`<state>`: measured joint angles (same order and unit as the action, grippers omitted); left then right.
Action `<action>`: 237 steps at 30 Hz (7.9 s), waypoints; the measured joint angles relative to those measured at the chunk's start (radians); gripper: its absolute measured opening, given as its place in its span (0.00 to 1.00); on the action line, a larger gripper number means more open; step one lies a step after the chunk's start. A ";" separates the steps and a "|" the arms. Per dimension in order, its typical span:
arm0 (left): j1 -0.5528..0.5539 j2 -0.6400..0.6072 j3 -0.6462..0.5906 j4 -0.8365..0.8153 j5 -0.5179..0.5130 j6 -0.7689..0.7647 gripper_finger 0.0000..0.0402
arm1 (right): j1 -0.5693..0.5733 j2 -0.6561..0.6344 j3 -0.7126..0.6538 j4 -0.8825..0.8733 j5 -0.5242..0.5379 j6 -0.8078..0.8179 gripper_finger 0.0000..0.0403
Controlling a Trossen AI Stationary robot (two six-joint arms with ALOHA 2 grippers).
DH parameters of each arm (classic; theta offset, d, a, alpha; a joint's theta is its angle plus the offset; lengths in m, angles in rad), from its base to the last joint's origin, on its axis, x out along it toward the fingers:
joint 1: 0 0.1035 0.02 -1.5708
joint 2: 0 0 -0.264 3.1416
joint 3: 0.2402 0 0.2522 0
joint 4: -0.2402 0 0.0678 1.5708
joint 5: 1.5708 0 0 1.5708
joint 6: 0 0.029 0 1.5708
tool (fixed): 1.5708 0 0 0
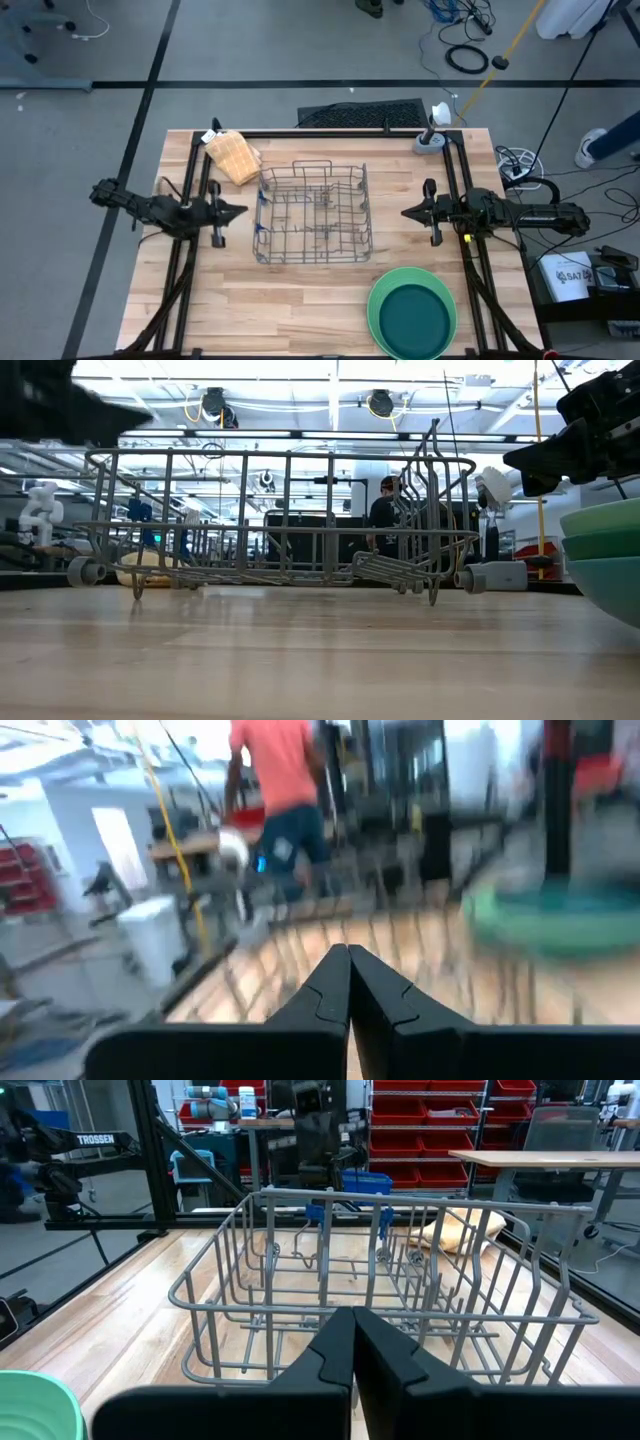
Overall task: Sort dishes
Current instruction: Put the green plate in the dish rack
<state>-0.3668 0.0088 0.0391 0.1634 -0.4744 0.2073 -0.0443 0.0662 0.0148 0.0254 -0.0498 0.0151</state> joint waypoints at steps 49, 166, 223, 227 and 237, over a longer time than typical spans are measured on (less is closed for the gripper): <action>-0.040 2.235 1.975 -0.557 0.319 0.696 0.32 | 0.000 0.000 0.000 0.000 0.000 0.000 0.00; -0.137 2.209 2.197 -0.568 0.175 0.216 0.00 | 0.000 0.000 0.171 0.630 -0.089 0.359 0.00; -0.022 1.587 1.474 -0.397 -0.065 0.061 0.00 | 0.000 0.000 0.173 0.578 -0.113 0.358 0.00; 0.063 1.350 1.071 -0.079 0.014 0.007 0.00 | 0.000 0.000 0.173 0.565 -0.112 0.358 0.00; 0.157 1.173 0.617 0.441 0.191 -0.392 0.00 | 0.000 0.000 0.173 0.540 -0.102 0.340 0.00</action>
<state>-0.2096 1.1820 0.6559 0.6044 -0.2838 -0.1844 -0.0443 0.0666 0.1879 0.5649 -0.1522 0.3551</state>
